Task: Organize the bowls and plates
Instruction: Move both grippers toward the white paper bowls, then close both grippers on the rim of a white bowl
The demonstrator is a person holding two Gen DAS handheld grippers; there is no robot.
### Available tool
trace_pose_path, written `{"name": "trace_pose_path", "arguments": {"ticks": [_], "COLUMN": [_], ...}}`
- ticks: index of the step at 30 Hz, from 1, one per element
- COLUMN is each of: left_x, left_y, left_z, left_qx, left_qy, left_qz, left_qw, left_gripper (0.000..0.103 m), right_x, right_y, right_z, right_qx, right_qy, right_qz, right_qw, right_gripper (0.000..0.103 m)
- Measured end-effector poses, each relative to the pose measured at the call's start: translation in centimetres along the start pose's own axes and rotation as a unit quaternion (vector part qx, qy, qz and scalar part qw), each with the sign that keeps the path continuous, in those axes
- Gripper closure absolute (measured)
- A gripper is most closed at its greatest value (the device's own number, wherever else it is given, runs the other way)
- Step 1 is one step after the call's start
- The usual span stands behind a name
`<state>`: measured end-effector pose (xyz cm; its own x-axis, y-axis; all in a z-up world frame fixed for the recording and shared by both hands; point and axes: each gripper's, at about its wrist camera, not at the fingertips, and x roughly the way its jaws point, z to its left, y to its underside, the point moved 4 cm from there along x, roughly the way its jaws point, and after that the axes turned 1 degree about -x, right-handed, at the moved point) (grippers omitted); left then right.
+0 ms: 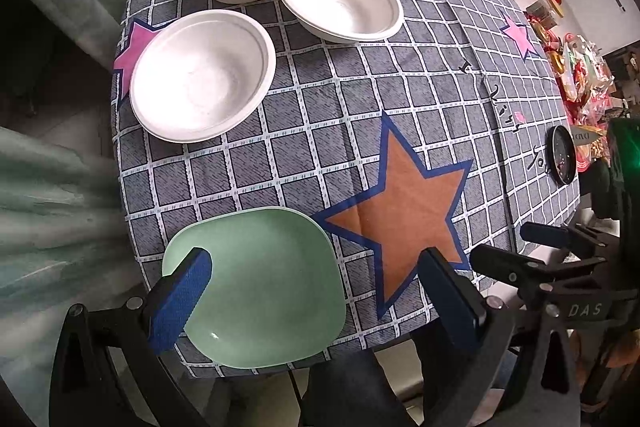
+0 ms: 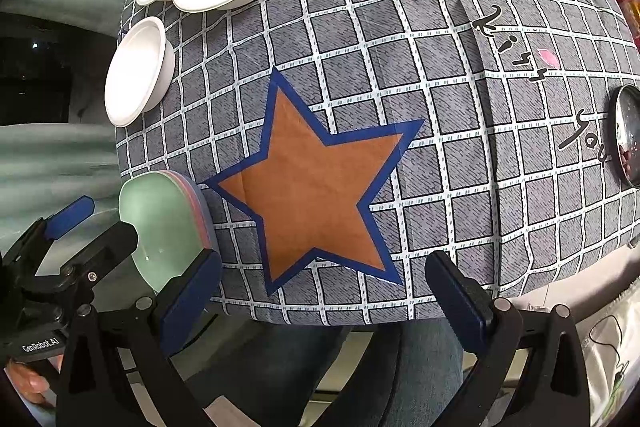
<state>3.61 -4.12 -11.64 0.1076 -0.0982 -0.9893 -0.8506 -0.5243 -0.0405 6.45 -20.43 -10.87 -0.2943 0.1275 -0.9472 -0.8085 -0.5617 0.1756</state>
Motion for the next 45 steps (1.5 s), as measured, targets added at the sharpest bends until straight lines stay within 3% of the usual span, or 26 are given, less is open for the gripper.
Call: {"name": "trace_pose_path", "arguments": {"ticks": [20, 28, 31, 36, 45], "left_x": [0.0, -1.1, -2.0, -2.4, 0.1], "left_y": [0.2, -2.0, -4.1, -8.1, -16.1], "left_z": [-0.3, -0.6, -0.8, -0.2, 3.1], "left_qx": [-0.002, -0.012, -0.027, -0.065, -0.137], "left_qy": [0.009, 0.006, 0.006, -0.010, -0.084], "left_qz": [0.003, -0.009, -0.028, -0.048, -0.067], "left_qw": [0.9999, 0.9999, 0.9992, 0.9967, 0.9847], "left_gripper": [0.000, 0.000, 0.000, 0.000, 0.003], "right_x": [-0.1, -0.9, -1.3, -2.0, -1.5], "right_y": [0.1, -1.5, -3.3, -9.1, -20.5], "right_z": [-0.2, -1.6, -2.3, -2.6, -0.9], "right_qx": [0.009, 0.006, -0.003, -0.043, -0.099], "right_qy": [0.000, 0.022, 0.033, 0.056, 0.058], "right_qz": [-0.002, -0.003, 0.001, -0.001, -0.017], "right_qw": [1.000, 1.000, 0.999, 0.998, 0.993], "right_gripper": [0.001, 0.001, 0.001, 0.001, 0.001]}}
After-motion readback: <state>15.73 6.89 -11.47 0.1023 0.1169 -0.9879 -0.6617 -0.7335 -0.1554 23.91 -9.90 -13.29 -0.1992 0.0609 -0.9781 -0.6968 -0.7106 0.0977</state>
